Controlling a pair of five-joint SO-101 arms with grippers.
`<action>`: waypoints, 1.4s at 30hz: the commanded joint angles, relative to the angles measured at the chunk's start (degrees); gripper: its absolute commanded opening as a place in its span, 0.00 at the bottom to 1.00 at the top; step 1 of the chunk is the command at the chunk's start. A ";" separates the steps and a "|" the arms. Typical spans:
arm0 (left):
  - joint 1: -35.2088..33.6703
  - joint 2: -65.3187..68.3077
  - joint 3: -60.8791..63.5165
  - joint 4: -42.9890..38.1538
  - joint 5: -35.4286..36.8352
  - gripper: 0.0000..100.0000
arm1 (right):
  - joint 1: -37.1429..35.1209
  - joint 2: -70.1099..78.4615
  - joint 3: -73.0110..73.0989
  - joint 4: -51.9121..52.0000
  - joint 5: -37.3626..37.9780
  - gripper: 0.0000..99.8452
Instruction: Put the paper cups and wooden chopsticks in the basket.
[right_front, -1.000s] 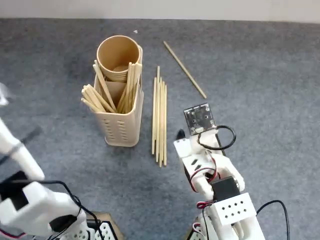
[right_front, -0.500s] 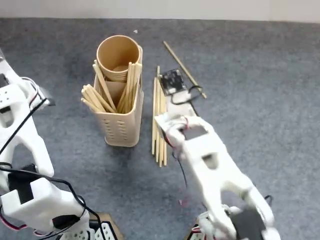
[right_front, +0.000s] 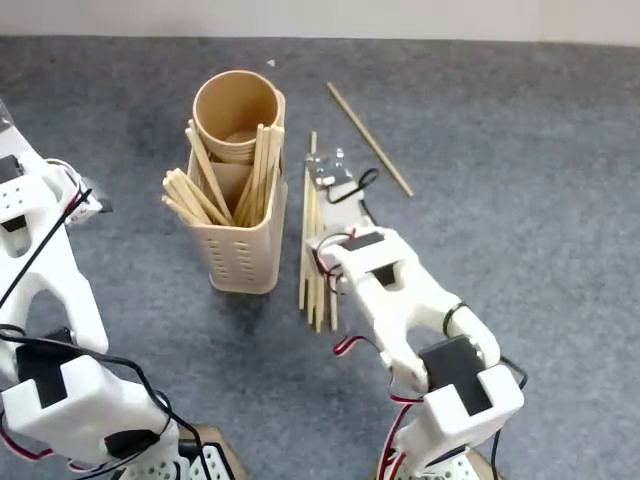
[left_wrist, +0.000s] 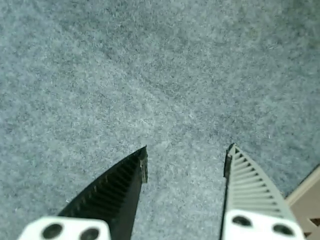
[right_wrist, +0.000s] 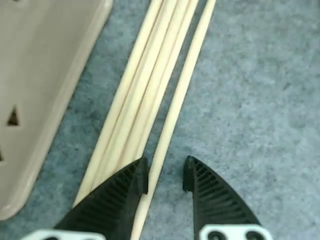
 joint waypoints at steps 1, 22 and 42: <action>1.10 -0.57 -0.22 -0.44 0.62 0.27 | 0.13 0.04 -1.98 2.59 -0.53 0.09; 1.71 -0.57 -0.31 -0.70 0.70 0.27 | -1.10 -12.35 -1.71 9.71 -5.01 0.08; 2.07 -0.66 -0.13 -0.35 0.62 0.27 | -2.68 -1.19 0.92 5.49 -4.57 0.20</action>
